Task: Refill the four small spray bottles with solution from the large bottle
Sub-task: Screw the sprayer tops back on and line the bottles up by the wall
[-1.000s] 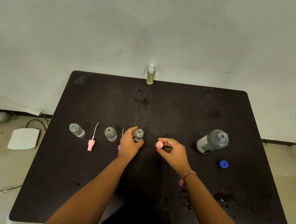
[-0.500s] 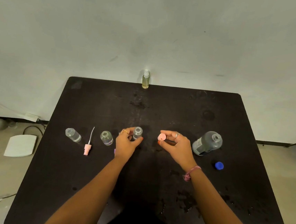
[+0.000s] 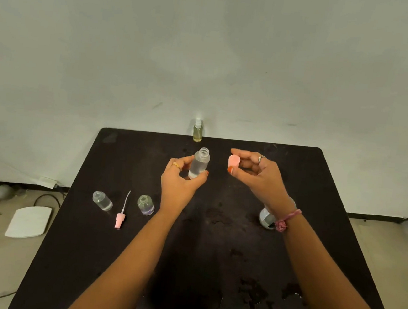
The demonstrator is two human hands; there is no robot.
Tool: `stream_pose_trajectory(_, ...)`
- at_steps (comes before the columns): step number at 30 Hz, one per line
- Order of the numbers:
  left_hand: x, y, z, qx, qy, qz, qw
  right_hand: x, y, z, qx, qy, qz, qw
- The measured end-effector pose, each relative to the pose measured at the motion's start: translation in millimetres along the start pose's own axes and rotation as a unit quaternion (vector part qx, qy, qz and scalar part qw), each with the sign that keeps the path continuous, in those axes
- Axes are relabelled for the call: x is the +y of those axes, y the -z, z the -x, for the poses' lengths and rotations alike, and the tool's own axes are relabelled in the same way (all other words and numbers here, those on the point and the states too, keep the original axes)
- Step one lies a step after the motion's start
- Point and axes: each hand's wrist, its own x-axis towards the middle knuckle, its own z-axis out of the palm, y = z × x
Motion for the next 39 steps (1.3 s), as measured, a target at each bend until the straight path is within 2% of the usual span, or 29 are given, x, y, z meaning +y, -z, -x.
stream_pose_trajectory(5,38,0,-1,-0.001,-0.036,0.029,0.999,-39,16,-10,0.002,0.033,-0.045,0.998)
stream_pose_trajectory(11,74,-1,1,-0.008,-0.042,0.062,0.997,-79,28,-19,0.002,0.080,-0.030,0.996)
stream_pose_trajectory(17,100,-5,4,-0.011,-0.041,0.063,0.997,-116,39,-21,-0.022,0.132,0.030,0.991)
stream_pose_trajectory(26,122,-12,2,-0.018,-0.053,0.058,0.997,-167,63,-31,-0.098,0.167,0.187,0.963)
stream_pose_trajectory(30,129,-15,1,-0.028,-0.056,0.053,0.997,-182,69,-37,-0.126,0.172,0.199,0.957)
stream_pose_trajectory(36,134,-18,0,-0.040,-0.065,0.050,0.996,-197,73,-43,-0.139,0.183,0.247,0.941)
stream_pose_trajectory(39,136,-22,2,-0.038,-0.058,0.064,0.995,-199,72,-45,-0.107,0.173,0.251,0.946)
